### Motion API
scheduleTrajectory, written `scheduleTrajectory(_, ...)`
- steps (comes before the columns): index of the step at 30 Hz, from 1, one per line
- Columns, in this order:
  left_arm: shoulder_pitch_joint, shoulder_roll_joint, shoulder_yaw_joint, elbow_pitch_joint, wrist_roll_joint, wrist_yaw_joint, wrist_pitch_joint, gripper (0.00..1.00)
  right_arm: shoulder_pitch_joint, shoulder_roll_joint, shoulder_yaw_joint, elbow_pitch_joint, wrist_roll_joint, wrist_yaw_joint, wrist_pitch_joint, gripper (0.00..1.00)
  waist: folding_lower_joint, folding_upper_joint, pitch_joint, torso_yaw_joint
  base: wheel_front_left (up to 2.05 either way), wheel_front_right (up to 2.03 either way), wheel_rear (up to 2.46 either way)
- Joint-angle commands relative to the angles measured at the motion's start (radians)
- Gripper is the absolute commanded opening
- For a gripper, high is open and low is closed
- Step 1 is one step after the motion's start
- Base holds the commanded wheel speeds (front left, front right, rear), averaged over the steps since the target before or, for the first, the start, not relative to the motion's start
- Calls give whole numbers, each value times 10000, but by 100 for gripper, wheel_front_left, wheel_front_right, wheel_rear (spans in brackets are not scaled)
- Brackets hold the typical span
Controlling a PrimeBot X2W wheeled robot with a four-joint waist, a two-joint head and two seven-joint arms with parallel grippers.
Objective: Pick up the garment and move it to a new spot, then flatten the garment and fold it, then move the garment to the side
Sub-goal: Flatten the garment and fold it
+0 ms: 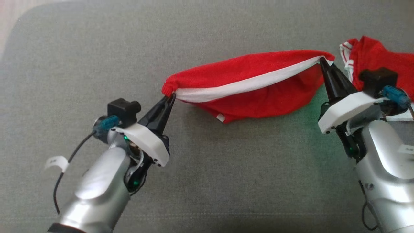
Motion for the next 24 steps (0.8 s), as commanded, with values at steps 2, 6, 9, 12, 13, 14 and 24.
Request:
scheduleTrajectory(2,-317,533,520,-676,106,0,-124,0,-399,-268,165,-359,-189,-9,-300,0,0,0,-490,69,0,0,0)
scheduleTrajectory(6,-606,838,591,-1357,31,0,-87,0,-724,-494,206,-557,-460,-9,-571,0,0,0,-1025,52,0,0,0)
scheduleTrajectory(9,-938,1057,788,-2026,-34,106,120,0,-1057,-646,168,-834,-641,-9,-709,0,0,0,-1406,-4,0,0,0)
scheduleTrajectory(12,-1190,1244,1003,-2826,-104,348,454,0,-1327,-798,128,-1188,-781,-9,-663,0,0,0,-1783,-71,0,0,0)
scheduleTrajectory(13,-1251,1305,1084,-3105,-125,461,572,0,-1388,-859,124,-1328,-834,-9,-617,0,0,0,-1907,-93,0,0,0)
scheduleTrajectory(14,-1251,1305,1084,-3105,-125,461,572,0,-1388,-859,124,-1328,-834,-9,-617,0,0,0,-1907,-93,0,0,0)
scheduleTrajectory(24,-767,2065,1643,-6055,-234,1908,2109,0,-551,-1265,-261,-3663,-994,-9,947,0,0,0,-2405,-280,0,0,0)
